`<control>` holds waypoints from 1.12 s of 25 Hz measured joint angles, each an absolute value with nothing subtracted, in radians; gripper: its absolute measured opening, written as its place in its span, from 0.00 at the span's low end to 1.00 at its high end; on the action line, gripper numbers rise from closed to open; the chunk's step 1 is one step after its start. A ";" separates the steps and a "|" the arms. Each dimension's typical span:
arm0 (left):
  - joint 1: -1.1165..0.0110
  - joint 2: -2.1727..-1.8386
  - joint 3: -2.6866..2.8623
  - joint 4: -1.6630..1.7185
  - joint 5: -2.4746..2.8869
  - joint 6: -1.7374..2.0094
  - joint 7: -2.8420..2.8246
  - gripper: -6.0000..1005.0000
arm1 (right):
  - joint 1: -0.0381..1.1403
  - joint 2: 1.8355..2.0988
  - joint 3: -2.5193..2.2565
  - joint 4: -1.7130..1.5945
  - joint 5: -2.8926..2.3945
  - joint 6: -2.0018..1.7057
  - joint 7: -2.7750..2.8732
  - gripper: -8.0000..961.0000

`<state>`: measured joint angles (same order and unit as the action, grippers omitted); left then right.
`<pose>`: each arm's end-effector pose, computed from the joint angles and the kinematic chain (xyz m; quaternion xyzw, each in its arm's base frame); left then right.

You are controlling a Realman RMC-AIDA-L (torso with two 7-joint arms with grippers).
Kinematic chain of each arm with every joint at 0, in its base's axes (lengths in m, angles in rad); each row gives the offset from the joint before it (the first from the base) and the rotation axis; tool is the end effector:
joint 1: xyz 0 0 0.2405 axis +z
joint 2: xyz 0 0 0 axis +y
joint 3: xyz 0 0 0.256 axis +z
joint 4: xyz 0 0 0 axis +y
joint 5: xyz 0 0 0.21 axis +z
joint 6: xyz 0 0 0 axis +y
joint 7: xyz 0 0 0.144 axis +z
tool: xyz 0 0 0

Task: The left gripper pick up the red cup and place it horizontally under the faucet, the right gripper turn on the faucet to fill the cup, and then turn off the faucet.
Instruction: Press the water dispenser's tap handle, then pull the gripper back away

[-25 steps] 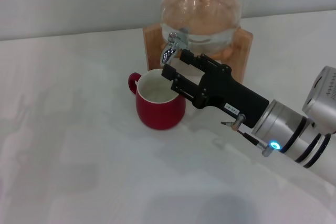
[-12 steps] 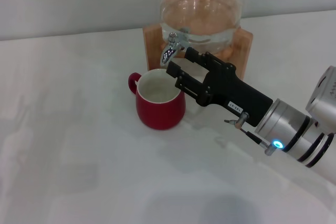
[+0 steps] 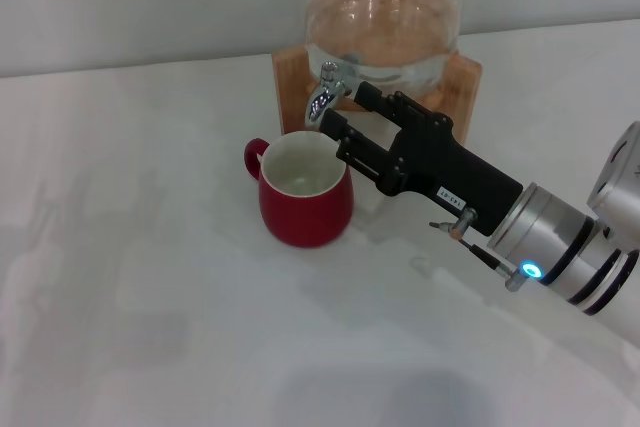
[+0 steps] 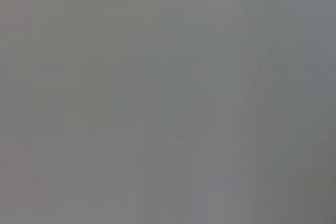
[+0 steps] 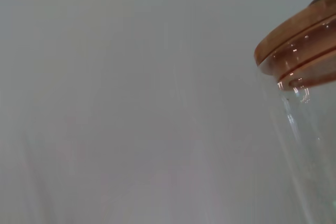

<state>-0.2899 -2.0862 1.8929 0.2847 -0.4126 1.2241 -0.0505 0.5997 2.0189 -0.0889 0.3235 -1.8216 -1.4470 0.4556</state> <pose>-0.3303 0.3063 0.0010 -0.6798 -0.1731 -0.2993 0.6468 0.2281 0.3116 -0.0654 -0.7922 0.2043 0.4775 0.3205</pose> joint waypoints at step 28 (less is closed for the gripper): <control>-0.299 -2.085 1.893 0.282 -0.413 1.224 -0.047 0.88 | 0.595 2.017 -0.077 0.305 -1.819 -1.448 0.456 0.69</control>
